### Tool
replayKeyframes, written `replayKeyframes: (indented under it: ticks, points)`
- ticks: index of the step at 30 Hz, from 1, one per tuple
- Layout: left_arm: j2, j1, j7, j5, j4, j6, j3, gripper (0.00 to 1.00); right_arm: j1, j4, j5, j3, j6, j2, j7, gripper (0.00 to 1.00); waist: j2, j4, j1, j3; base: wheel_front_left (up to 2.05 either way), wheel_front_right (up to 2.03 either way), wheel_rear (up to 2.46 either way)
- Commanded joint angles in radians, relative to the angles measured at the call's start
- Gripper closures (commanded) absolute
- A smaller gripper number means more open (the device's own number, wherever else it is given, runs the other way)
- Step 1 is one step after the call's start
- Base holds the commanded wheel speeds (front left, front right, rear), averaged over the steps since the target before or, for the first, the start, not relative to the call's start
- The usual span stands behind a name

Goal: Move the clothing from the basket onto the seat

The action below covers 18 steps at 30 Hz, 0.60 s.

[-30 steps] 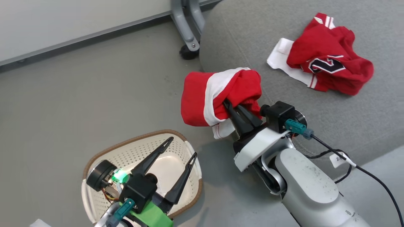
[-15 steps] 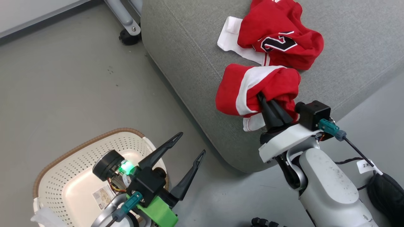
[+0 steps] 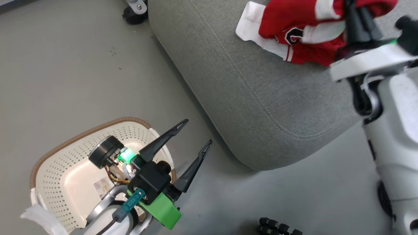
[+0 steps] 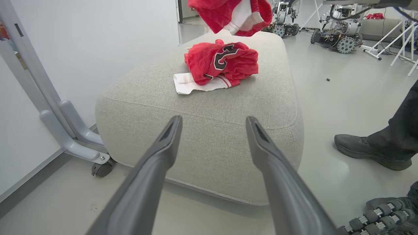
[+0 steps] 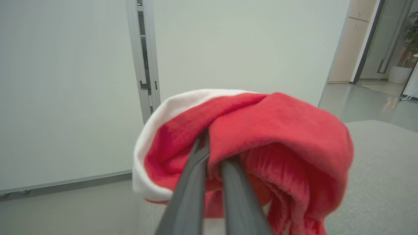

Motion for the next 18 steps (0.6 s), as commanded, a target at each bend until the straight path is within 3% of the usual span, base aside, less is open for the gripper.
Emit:
replayKeyframes:
  ticks: [1,7,12,14,15,16,18]
  points:
    - [0.011,-0.033,-0.002,0.004,-0.005,-0.005,-0.004,0.0,-0.037,0.009,0.008,-0.025,0.0,-0.023,0.002,1.0,0.0,0.065,-0.0001,0.048,0.0,0.0,0.0]
    - [0.003,-0.114,-0.012,0.017,-0.01,-0.009,-0.03,0.0,-0.157,0.096,0.038,-0.108,0.0,-0.114,0.018,1.0,0.0,0.157,-0.0001,0.124,0.0,0.0,0.0]
    - [-0.015,-0.159,-0.024,0.025,-0.004,-0.006,-0.033,0.0,-0.211,0.232,0.077,-0.141,0.0,-0.152,0.006,1.0,0.0,0.209,-0.0001,0.186,0.0,0.0,0.0]
    - [-0.02,-0.173,-0.032,0.03,0.002,-0.005,-0.035,0.0,-0.218,0.29,0.085,-0.148,0.0,-0.158,0.002,0.49,0.0,0.225,-0.0001,0.206,0.0,0.0,0.0]
    - [-0.022,-0.179,-0.037,0.032,0.006,-0.003,-0.035,0.0,-0.219,0.316,0.088,-0.154,0.0,-0.158,0.0,0.11,0.0,0.231,-0.0001,0.214,0.0,0.0,0.0]
    - [-0.023,-0.184,-0.038,0.033,0.009,-0.001,-0.035,0.0,-0.22,0.333,0.093,-0.158,0.0,-0.155,-0.002,0.03,0.0,0.234,-0.0001,0.22,0.0,0.0,0.0]
    - [-0.023,-0.189,-0.046,0.037,0.015,0.003,-0.031,0.0,-0.211,0.362,0.095,-0.166,0.0,-0.149,-0.005,0.0,0.0,0.238,-0.0001,0.229,0.0,0.0,0.0]
